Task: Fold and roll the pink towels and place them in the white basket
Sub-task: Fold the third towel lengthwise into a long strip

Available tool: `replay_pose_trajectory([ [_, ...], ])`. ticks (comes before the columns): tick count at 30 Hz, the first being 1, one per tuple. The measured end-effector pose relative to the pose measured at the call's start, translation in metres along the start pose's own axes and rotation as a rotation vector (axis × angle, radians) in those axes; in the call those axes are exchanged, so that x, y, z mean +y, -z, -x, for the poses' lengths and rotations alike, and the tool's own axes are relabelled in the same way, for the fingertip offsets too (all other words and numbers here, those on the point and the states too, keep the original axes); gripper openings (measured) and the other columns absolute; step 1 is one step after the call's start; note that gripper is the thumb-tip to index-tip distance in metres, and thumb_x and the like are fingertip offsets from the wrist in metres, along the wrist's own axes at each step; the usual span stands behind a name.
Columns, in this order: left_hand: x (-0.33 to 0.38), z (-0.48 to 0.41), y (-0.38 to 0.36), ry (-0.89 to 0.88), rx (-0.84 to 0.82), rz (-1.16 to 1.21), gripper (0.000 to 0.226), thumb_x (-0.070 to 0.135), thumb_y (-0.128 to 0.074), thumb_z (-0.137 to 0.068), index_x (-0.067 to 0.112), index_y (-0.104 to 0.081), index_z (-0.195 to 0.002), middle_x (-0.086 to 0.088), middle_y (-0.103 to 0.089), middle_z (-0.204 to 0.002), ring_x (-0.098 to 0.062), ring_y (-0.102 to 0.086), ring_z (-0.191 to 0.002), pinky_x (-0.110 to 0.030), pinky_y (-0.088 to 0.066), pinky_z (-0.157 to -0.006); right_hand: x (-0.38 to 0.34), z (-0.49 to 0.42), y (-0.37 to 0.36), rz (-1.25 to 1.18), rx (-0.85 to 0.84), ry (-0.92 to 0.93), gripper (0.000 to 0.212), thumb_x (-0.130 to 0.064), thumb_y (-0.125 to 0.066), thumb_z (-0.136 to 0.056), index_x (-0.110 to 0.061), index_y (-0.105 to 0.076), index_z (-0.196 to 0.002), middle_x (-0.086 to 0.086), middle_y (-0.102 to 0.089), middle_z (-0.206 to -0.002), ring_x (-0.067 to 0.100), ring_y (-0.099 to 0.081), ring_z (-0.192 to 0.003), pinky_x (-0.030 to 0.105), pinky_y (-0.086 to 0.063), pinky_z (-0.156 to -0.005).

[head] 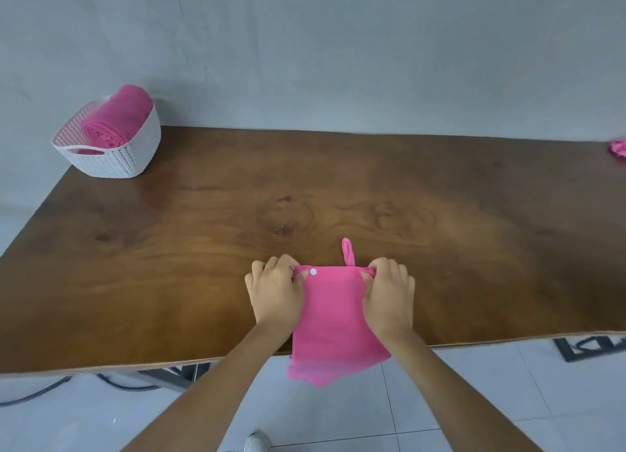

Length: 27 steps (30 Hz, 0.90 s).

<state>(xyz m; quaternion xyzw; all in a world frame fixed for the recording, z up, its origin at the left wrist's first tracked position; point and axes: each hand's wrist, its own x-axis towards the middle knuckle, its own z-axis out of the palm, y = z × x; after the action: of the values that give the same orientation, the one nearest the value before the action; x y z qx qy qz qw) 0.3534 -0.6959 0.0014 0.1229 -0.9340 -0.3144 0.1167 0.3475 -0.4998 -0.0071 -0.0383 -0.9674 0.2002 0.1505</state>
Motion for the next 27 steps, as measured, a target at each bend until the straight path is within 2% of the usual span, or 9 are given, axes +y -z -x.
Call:
replay_pose_trajectory([
  [4, 0.006, -0.029, -0.008, -0.015, -0.012, -0.014, 0.019, 0.041, -0.067, -0.093, 0.026, -0.062, -0.084, 0.011, -0.062, -0.088, -0.021, -0.046, -0.096, -0.035, -0.029, -0.081, -0.003, -0.027, -0.012, 0.062, 0.025, 0.007, 0.007, -0.018, -0.058, -0.096, -0.021, -0.053, -0.093, -0.003, -0.055, -0.090, 0.025, -0.050, -0.086, 0.039, -0.038, -0.077],
  [9, 0.011, -0.059, -0.017, -0.022, -0.019, -0.029, 0.019, 0.041, -0.068, -0.093, 0.024, -0.061, -0.089, 0.007, -0.062, -0.091, -0.025, -0.050, -0.096, -0.037, -0.031, -0.083, -0.007, -0.061, -0.023, 0.099, 0.011, -0.024, 0.005, -0.022, -0.056, -0.099, -0.020, -0.053, -0.094, -0.004, -0.056, -0.091, 0.023, -0.051, -0.089, 0.038, -0.040, -0.081],
  [12, 0.021, -0.070, -0.020, -0.037, -0.018, 0.012, 0.030, 0.041, -0.068, -0.093, 0.021, -0.060, -0.113, 0.002, -0.060, -0.112, -0.025, -0.050, -0.106, -0.039, -0.034, -0.091, -0.007, -0.079, -0.029, 0.111, 0.010, -0.047, 0.004, -0.022, -0.055, -0.098, -0.020, -0.054, -0.096, -0.004, -0.057, -0.093, 0.023, -0.050, -0.092, 0.037, -0.038, -0.084],
  [15, 0.035, -0.066, -0.016, -0.201, -0.046, 0.076, 0.045, 0.041, -0.064, -0.096, 0.015, -0.054, -0.131, -0.001, -0.054, -0.130, -0.022, -0.047, -0.122, -0.040, -0.036, -0.102, -0.008, -0.099, -0.035, 0.115, 0.014, -0.057, 0.004, -0.022, -0.053, -0.099, -0.020, -0.053, -0.095, -0.004, -0.056, -0.093, 0.022, -0.049, -0.092, 0.036, -0.036, -0.083],
  [17, 0.040, -0.058, -0.017, -0.340, -0.114, 0.010, 0.054, 0.044, -0.058, -0.098, 0.011, -0.049, -0.139, -0.005, -0.049, -0.142, -0.024, -0.040, -0.138, -0.044, -0.036, -0.111, -0.008, -0.111, -0.038, 0.120, 0.010, -0.060, 0.006, -0.023, -0.050, -0.099, -0.021, -0.051, -0.093, -0.005, -0.056, -0.092, 0.022, -0.048, -0.091, 0.037, -0.037, -0.083],
  [18, 0.041, -0.054, -0.018, -0.398, -0.166, -0.049, 0.060, 0.047, -0.053, -0.100, 0.008, -0.044, -0.145, -0.007, -0.045, -0.150, -0.025, -0.033, -0.146, -0.045, -0.032, -0.117, -0.008, -0.117, -0.040, 0.118, 0.006, -0.059, 0.006, -0.022, -0.050, -0.099, -0.021, -0.050, -0.093, -0.005, -0.056, -0.093, 0.022, -0.048, -0.091, 0.037, -0.037, -0.082],
  [20, 0.046, -0.051, -0.023, -0.454, -0.292, -0.111, 0.073, 0.053, -0.043, -0.103, 0.007, -0.028, -0.157, -0.008, -0.028, -0.164, -0.022, -0.016, -0.155, -0.040, -0.014, -0.126, -0.007, -0.131, -0.044, 0.106, 0.003, -0.055, 0.004, -0.020, -0.051, -0.097, -0.021, -0.050, -0.094, -0.004, -0.057, -0.094, 0.022, -0.048, -0.091, 0.037, -0.037, -0.082],
  [22, 0.050, -0.052, -0.031, -0.468, -0.394, -0.133, 0.078, 0.055, -0.037, -0.104, 0.009, -0.012, -0.162, -0.006, -0.011, -0.169, -0.018, -0.002, -0.157, -0.032, 0.003, -0.125, -0.005, -0.144, -0.049, 0.095, 0.009, -0.050, 0.002, -0.020, -0.053, -0.096, -0.020, -0.052, -0.094, -0.002, -0.058, -0.094, 0.024, -0.049, -0.092, 0.038, -0.036, -0.080],
  [27, 0.048, -0.077, -0.055, -0.523, -0.417, -0.302, 0.079, 0.064, -0.012, -0.102, 0.014, 0.005, -0.162, -0.003, 0.007, -0.170, -0.016, 0.013, -0.155, -0.031, 0.013, -0.122, 0.001, -0.185, -0.057, 0.130, -0.013, -0.034, 0.006, -0.016, -0.054, -0.093, -0.021, -0.051, -0.095, -0.003, -0.058, -0.095, 0.023, -0.050, -0.094, 0.038, -0.036, -0.081],
])
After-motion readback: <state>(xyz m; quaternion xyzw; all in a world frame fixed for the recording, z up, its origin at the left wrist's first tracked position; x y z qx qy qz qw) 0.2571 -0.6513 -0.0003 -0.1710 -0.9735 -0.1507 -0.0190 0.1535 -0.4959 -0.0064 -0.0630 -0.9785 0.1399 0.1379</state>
